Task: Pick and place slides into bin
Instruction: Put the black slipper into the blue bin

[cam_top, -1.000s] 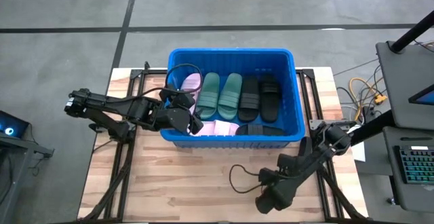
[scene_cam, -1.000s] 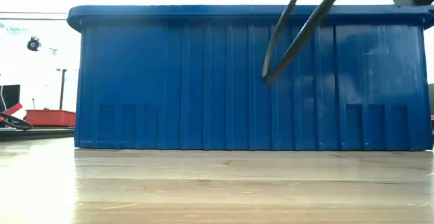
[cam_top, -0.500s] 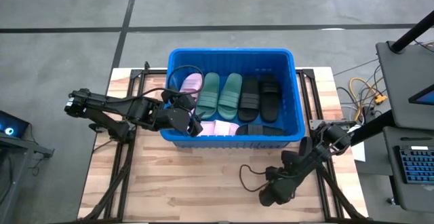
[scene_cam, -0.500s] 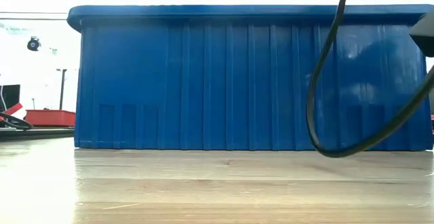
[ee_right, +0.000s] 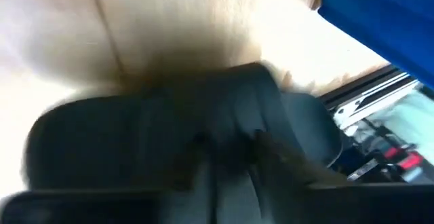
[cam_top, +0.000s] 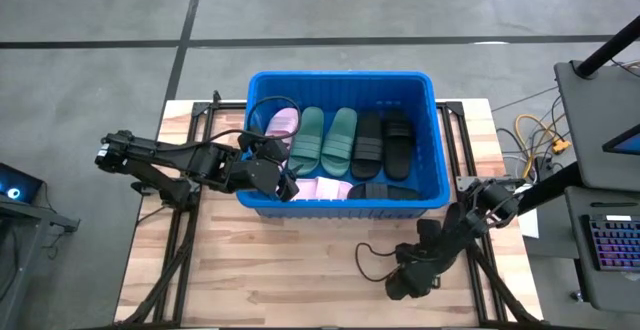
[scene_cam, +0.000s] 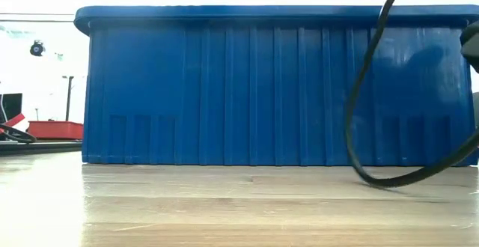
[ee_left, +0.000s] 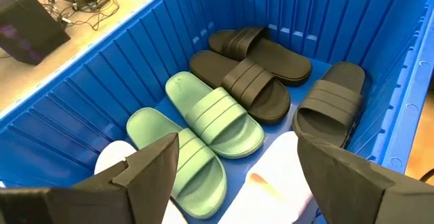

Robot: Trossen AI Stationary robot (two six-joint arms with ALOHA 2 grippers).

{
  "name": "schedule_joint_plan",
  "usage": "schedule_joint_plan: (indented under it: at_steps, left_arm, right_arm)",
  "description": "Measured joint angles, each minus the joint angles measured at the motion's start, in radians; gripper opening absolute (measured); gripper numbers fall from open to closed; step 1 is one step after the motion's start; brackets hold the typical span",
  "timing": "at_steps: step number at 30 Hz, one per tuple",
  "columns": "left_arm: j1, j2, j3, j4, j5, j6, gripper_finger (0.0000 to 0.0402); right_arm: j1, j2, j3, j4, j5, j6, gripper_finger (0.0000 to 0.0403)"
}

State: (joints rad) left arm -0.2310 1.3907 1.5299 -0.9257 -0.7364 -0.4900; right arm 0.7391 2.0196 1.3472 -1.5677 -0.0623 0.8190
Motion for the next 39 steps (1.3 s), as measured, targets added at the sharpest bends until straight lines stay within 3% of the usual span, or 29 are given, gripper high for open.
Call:
schedule_joint_plan:
  at_steps: [2, 3, 7, 12, 14, 18, 21, 23, 31, 39]
  left_arm:
    - [0.0, 0.0, 0.0, 0.0, 0.0, 0.0, 0.0283]
    - [0.0, 0.0, 0.0, 0.0, 0.0, 0.0, 0.0283]
    - [0.0, 0.0, 0.0, 0.0, 0.0, 0.0, 0.0283]
    - [0.0, 0.0, 0.0, 0.0, 0.0, 0.015, 0.0283]
    - [0.0, 0.0, 0.0, 0.001, 0.0, 0.03, 0.0283]
    - [0.0, 0.0, 0.0, 0.001, -0.001, 0.033, 0.0283]
    - [0.0, 0.0, 0.0, 0.002, -0.003, 0.035, 0.0283]
    - [0.001, 0.0, 0.0, 0.001, -0.004, 0.036, 0.0283]
    - [0.001, -0.016, 0.0, -0.003, 0.005, 0.033, 0.0283]
    - [0.001, -0.057, 0.0, -0.002, 0.033, 0.025, 0.0283]
  right_arm:
    - [0.0, -0.024, 0.018, -0.007, -0.021, 0.03, 0.0046]
    - [0.0, -0.046, 0.031, -0.01, -0.038, 0.058, 0.003]
    - [0.004, -0.159, 0.109, -0.004, -0.125, 0.246, 0.0012]
    - [0.021, -0.327, 0.29, 0.008, -0.169, 0.624, 0.001]
    - [0.033, -0.381, 0.387, 0.027, -0.1, 0.789, 0.0009]
    - [0.044, -0.431, 0.59, -0.001, 0.18, 1.029, 0.0009]
    - [0.006, -0.429, 0.684, -0.007, 0.356, 1.032, 0.0009]
    - [-0.034, -0.412, 0.741, -0.004, 0.414, 0.98, 0.0009]
    - [-0.173, -0.316, 0.952, -0.003, 0.452, 0.653, 0.0008]
    - [-0.229, -0.337, 1.006, -0.005, 0.601, 0.542, 0.0008]
